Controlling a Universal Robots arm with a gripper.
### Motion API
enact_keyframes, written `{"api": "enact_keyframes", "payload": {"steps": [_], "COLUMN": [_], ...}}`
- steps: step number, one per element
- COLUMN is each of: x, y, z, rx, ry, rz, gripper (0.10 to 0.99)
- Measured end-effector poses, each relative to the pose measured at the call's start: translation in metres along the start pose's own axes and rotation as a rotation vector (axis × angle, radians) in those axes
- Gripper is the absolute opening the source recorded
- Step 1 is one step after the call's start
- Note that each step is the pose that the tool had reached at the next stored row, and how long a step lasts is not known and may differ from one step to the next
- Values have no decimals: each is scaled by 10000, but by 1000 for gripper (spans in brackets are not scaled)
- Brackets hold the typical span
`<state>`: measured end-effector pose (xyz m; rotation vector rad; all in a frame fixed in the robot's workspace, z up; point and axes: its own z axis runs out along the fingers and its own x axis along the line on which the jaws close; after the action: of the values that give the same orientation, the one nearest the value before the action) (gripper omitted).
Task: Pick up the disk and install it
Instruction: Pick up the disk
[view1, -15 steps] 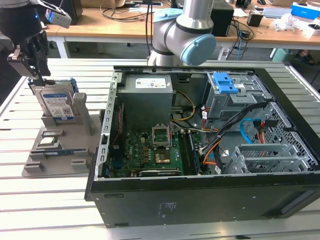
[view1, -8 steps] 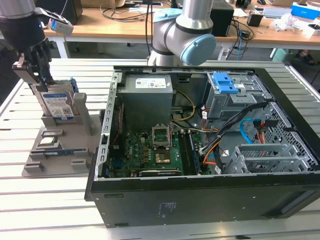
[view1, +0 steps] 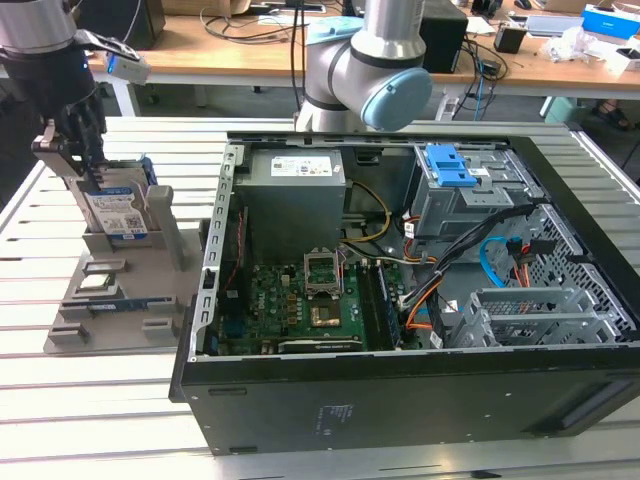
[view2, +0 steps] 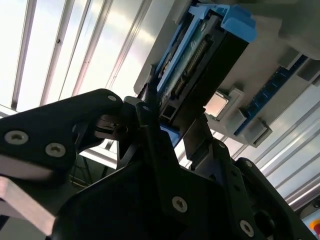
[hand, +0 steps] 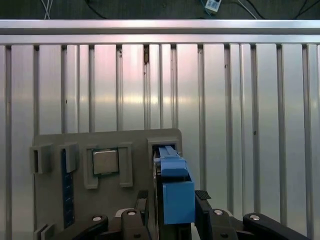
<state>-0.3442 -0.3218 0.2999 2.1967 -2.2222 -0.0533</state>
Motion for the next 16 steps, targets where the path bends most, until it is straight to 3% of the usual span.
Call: {"api": "enact_keyframes", "payload": {"steps": [6,7,8,12,16], "x": [-11,-11,-11,-12,-13], "y": [-79,-79,-79,-81,-80], "z": [143,143,147,147,97], "rx": [-2,-4,-1,1,-1], "ry": [2,2,2,0,2], "rz": [-21,-21,-21,-20,-23], "gripper": [482,482,361,361,361]}}
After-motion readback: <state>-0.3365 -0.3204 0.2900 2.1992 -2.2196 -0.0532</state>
